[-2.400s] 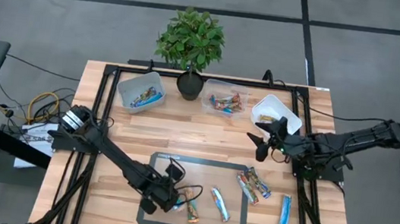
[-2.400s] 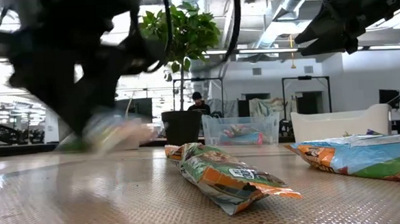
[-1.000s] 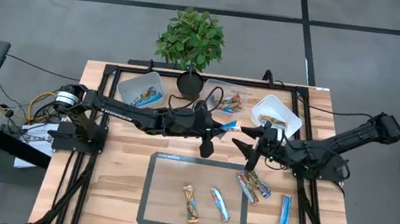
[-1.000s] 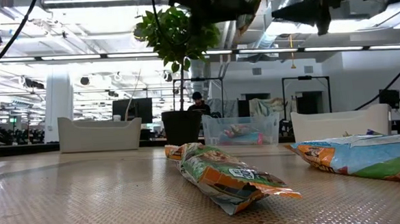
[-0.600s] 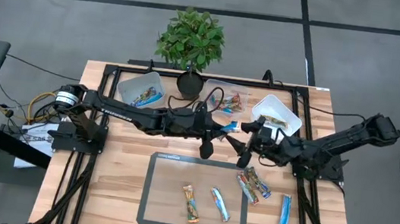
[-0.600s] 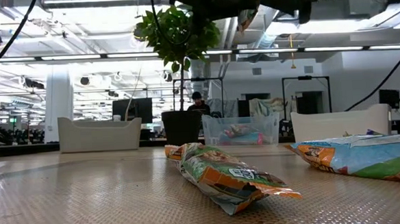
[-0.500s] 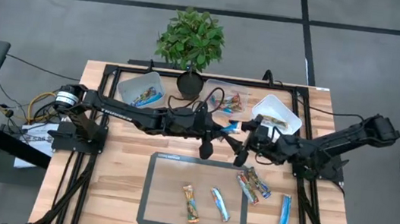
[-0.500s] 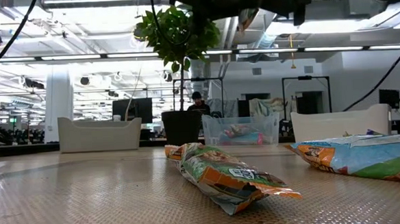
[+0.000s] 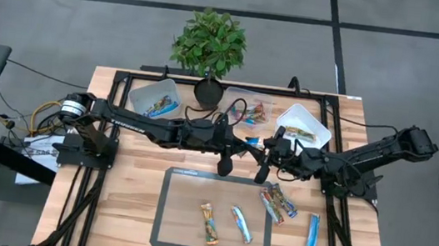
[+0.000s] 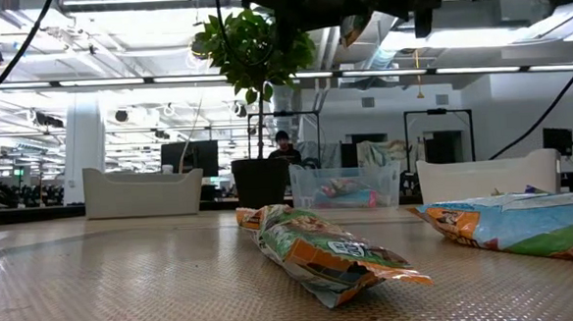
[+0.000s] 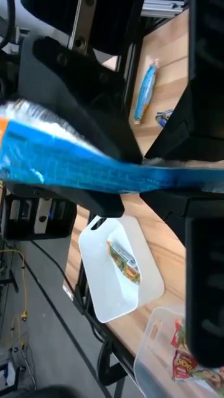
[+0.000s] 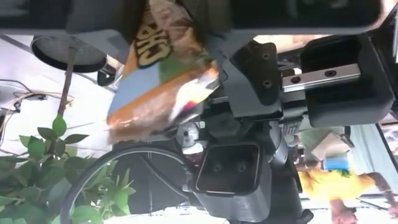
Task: Pick and place Granola Bars by type
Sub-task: Put the yellow granola bar into the white bin
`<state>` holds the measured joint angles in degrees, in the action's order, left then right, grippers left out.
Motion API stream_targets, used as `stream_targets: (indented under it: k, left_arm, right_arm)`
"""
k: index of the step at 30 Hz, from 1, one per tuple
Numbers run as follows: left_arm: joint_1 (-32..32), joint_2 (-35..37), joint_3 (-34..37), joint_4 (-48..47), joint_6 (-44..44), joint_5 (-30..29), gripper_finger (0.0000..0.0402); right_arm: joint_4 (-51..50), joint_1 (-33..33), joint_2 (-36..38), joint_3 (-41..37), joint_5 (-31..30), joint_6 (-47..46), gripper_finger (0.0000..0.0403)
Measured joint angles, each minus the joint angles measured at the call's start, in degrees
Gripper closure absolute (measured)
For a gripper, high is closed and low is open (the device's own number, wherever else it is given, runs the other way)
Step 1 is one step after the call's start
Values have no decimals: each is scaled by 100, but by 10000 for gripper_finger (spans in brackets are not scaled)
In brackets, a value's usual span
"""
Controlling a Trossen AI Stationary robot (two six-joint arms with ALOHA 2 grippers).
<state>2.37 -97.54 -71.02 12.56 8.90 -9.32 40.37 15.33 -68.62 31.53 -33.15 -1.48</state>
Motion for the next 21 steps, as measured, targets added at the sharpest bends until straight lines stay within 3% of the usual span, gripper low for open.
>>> stream_targets:
  k: [5,10,21]
  left_arm:
    - [0,0,0,-12,-149,0,344]
    - [0,0,0,-136,-159,-2,286]
    - [-137,0,0,-1273,65,-39,144]
  right_arm:
    - [-10,0,2,0,-4,-2,362]
    - [-128,0,7,0,-156,-1,357]
    - [-1823,-165,7,0,-1894,-258,362]
